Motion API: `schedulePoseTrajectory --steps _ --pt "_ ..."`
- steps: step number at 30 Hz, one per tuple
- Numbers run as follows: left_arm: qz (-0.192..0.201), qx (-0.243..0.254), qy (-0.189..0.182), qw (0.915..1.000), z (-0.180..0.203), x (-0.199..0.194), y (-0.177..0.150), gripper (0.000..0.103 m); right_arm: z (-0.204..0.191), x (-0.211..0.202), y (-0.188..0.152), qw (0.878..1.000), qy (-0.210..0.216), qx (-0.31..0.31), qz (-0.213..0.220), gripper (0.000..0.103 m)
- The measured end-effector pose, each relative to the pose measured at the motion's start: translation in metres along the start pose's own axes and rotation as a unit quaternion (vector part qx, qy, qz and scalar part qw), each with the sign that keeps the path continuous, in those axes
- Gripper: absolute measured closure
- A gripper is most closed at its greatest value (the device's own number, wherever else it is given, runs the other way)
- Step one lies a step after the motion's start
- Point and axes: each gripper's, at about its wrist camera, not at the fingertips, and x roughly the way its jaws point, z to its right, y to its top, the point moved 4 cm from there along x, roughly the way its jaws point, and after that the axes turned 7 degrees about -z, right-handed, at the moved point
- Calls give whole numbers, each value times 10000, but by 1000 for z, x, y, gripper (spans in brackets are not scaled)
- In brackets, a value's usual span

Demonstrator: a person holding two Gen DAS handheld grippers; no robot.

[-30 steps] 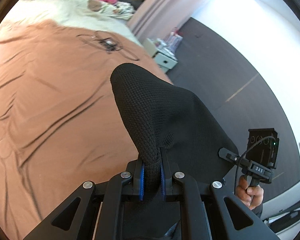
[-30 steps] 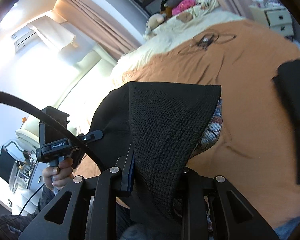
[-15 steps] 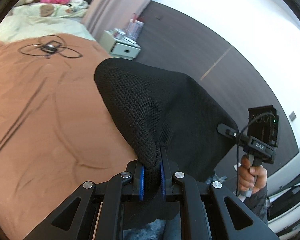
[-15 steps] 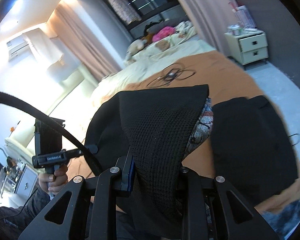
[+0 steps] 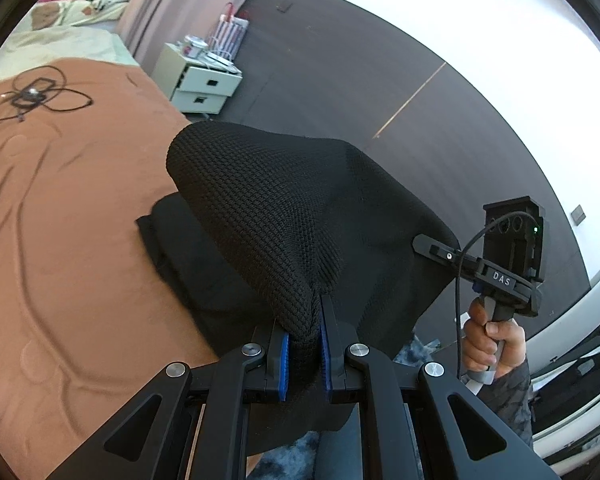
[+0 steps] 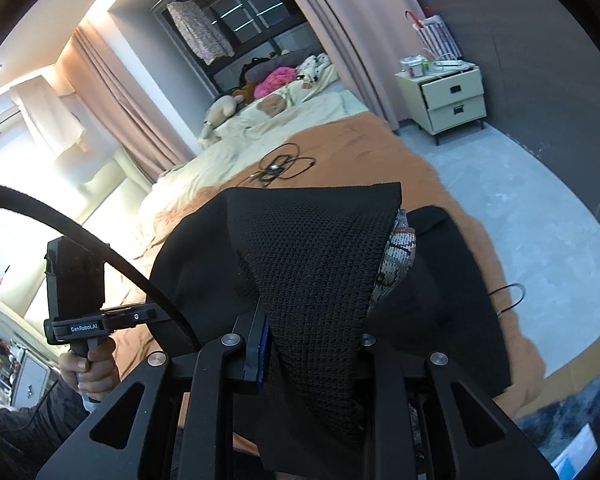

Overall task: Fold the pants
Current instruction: 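Carry the folded black pants with both grippers toward the other black garment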

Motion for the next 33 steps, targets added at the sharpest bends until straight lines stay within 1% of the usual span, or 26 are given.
schedulePoseTrajectory --steps 4,8,10,12,13,14,15,16,17,18,19,20,22,24,25,27,29,31,33 --pt "-62 30 -189 9998 4 16 12 90 0 -12 3 9998 -143 95 46 84" --pt "-67 23 -338 9994 8 28 15 90 -7 -20 15 9993 -345 111 -10 84" --pt "-73 -33 -422 9991 8 38 22 90 -9 -20 24 9991 -409 91 -49 84" --pt "-46 -115 -454 9989 -1 50 27 89 -9 -14 34 9989 -436 151 -125 83" --pt "-39 -131 -428 9990 -7 55 28 89 -6 -7 38 9981 -546 185 -216 81" --pt "-41 -149 -321 9994 -16 63 30 86 -2 3 41 9958 -838 161 -318 70" --pt "-118 -232 -128 9996 -29 75 29 83 5 16 42 9922 -1167 215 -389 45" --pt "-223 -360 -9 9991 -43 88 29 83 16 29 40 9886 -1379 438 -405 32" --pt "-382 -598 31 9975 -62 105 26 83 23 38 37 9857 -1503 608 -458 19" --pt "-492 -759 51 9959 -75 115 24 83 32 52 29 9821 -1580 854 -575 19" --pt "-592 -915 88 9940 -89 124 22 83 34 59 23 9807 -1590 946 -627 19" --pt "-613 -985 58 9932 -97 128 21 83 34 67 14 9794 -1632 972 -691 19" --pt "-632 -1089 -177 9919 -107 131 19 78 31 72 1 9771 -1782 925 -710 19" --pt "-584 -1063 -165 9925 -112 130 20 60 27 70 -8 9757 -1869 945 -646 19" --pt "-544 -1077 -136 9926 -115 129 21 57 24 67 -11 9759 -1875 949 -585 19" --pt "-483 -1123 -219 9923 -115 125 24 56 11 59 -23 9780 -1805 945 -447 19" --pt "-401 -1143 -253 9923 -120 124 31 51 6 55 -30 9793 -1773 911 -350 19" --pt "-334 -1187 -215 9921 -126 122 41 51 -2 50 -41 9810 -1730 831 -281 19" --pt "-286 -1321 -286 9904 -132 123 48 51 -11 46 -53 9828 -1663 764 -249 19"
